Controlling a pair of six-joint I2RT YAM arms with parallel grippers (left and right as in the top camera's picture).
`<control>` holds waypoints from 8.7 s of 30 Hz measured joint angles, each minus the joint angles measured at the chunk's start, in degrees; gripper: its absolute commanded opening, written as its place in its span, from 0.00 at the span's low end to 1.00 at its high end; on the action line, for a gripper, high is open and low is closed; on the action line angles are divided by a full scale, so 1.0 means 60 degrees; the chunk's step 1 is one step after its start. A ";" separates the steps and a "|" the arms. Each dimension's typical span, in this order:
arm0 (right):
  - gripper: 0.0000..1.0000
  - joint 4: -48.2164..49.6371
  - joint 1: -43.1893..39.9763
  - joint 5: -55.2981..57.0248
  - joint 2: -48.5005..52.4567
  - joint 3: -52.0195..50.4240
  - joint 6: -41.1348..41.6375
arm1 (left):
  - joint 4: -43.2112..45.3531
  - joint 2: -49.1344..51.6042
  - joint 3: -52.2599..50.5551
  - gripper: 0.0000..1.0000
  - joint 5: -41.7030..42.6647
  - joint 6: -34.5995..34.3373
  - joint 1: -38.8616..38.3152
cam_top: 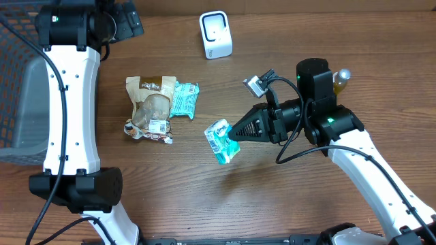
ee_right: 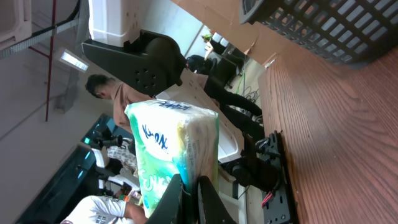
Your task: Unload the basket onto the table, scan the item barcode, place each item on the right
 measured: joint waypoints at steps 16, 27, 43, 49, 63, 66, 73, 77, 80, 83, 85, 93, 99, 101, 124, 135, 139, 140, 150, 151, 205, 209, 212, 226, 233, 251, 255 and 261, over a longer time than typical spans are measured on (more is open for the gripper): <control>0.04 -0.0058 0.0000 -0.0004 0.0000 0.0000 -0.0007 | 0.0000 0.0000 0.0000 1.00 0.0000 0.0000 0.0000; 0.04 -0.0226 0.0000 0.0004 0.0000 0.0000 -0.0004 | 0.0000 0.0000 0.0000 1.00 0.0000 0.0000 0.0000; 0.04 -0.2127 0.0124 0.4116 0.0000 0.0000 0.0025 | 0.0004 0.0000 0.0000 1.00 0.0000 0.0000 0.0000; 0.04 -0.2692 0.0896 0.7781 0.0164 -0.0004 0.0310 | 0.0000 0.0000 0.0000 1.00 0.0000 0.0000 0.0000; 0.04 -0.3231 0.2073 1.2244 0.0586 -0.0004 0.1257 | 0.0000 0.0000 0.0000 1.00 0.0000 0.0000 0.0000; 0.04 -0.3399 0.2076 1.2790 0.0586 -0.0004 0.1410 | 0.0000 0.0000 0.0000 1.00 -0.0004 0.0000 0.0000; 0.04 -0.3632 0.2076 1.3599 0.0594 0.0004 0.1625 | 0.0000 0.0000 0.0000 1.00 0.0000 0.0000 0.0000; 0.04 -0.4914 0.2076 1.4036 0.0681 0.0739 0.1716 | 0.0000 0.0000 0.0000 0.99 0.0000 0.0000 0.0000; 0.03 -0.5952 0.2076 1.4466 0.0852 0.2167 0.1727 | 0.0000 0.0000 0.0000 1.00 -0.0004 0.0004 0.0000; 0.03 -0.7005 0.2076 1.4746 0.1053 0.4105 0.1730 | 0.0000 0.0000 0.0000 0.99 -0.0004 0.0000 0.0000; 0.03 -0.8171 0.2062 1.4874 0.1315 0.5701 0.1738 | 0.0000 0.0000 0.0000 0.99 -0.0004 0.0004 0.0000; 0.04 -1.0772 0.2058 1.5679 0.3650 1.1100 0.1351 | 0.0004 0.0000 0.0000 1.00 0.0000 0.0000 0.0000; 0.04 -1.0116 0.2087 1.7030 0.5071 1.1704 0.0321 | 0.0000 0.0000 0.0000 1.00 -0.0004 0.0000 0.0000; 0.04 -0.9745 0.2109 1.7595 0.5599 1.1704 -0.0047 | 0.0000 0.0000 0.0000 0.99 -0.0004 0.0000 0.0000; 0.22 -1.0648 -0.0539 1.6130 0.7945 1.1668 0.0193 | 0.0000 0.0000 0.0000 1.00 -0.0004 0.0000 0.0000; 0.28 -0.9165 -0.1443 1.5376 0.7952 0.9326 0.0007 | 0.0000 0.0000 0.0000 1.00 0.0000 0.0004 0.0000; 0.29 -0.8389 -0.1297 1.5253 0.7956 0.8273 0.0138 | 0.0000 0.0000 0.0000 1.00 0.0000 0.0000 0.0000; 0.30 -0.8207 -0.1264 1.5194 0.7960 0.8029 0.0178 | 0.0000 0.0000 0.0000 1.00 0.0000 0.0004 0.0000; 0.36 -0.7828 -0.0550 1.3814 0.7963 0.7002 0.0255 | 0.0000 0.0000 0.0000 1.00 -0.0004 0.0000 0.0000; 0.36 -0.7839 -0.0397 1.3650 0.7963 0.7002 0.0273 | 0.0000 0.0000 0.0000 1.00 0.0000 0.0000 0.0000; 0.14 -0.8309 0.3184 1.3876 0.7934 0.6998 0.1537 | 0.0000 0.0000 0.0000 1.00 -0.0004 0.0000 0.0000; 0.13 -0.9282 0.3191 1.4167 0.7934 0.6998 0.1523 | 0.0000 0.0000 0.0000 1.00 -0.0004 0.0000 0.0000; 0.13 -0.9231 0.3191 1.4641 0.7934 0.6998 0.1504 | 0.0000 0.0000 0.0000 1.00 -0.0004 0.0000 0.0000; 0.19 -0.5351 0.3177 1.6429 0.7934 0.6324 0.1494 | 0.0000 0.0000 0.0000 1.00 0.0000 0.0004 0.0000; 0.27 -0.5566 0.2991 1.6717 0.7934 0.6794 0.1177 | 0.0004 0.0000 0.0000 1.00 -0.0004 0.0000 0.0000; 0.31 -0.7832 0.2932 1.7037 0.7734 0.7537 0.0991 | 0.0000 0.0000 0.0000 1.00 0.0000 0.0004 0.0000; 0.34 -0.7726 0.2936 1.7343 0.7803 0.7227 0.0980 | 0.0000 0.0000 0.0000 0.99 0.0000 0.0004 0.0000; 0.34 -0.7530 0.2962 1.7558 0.8389 0.7213 0.0951 | 0.0000 0.0000 0.0000 0.99 0.0000 0.0004 0.0000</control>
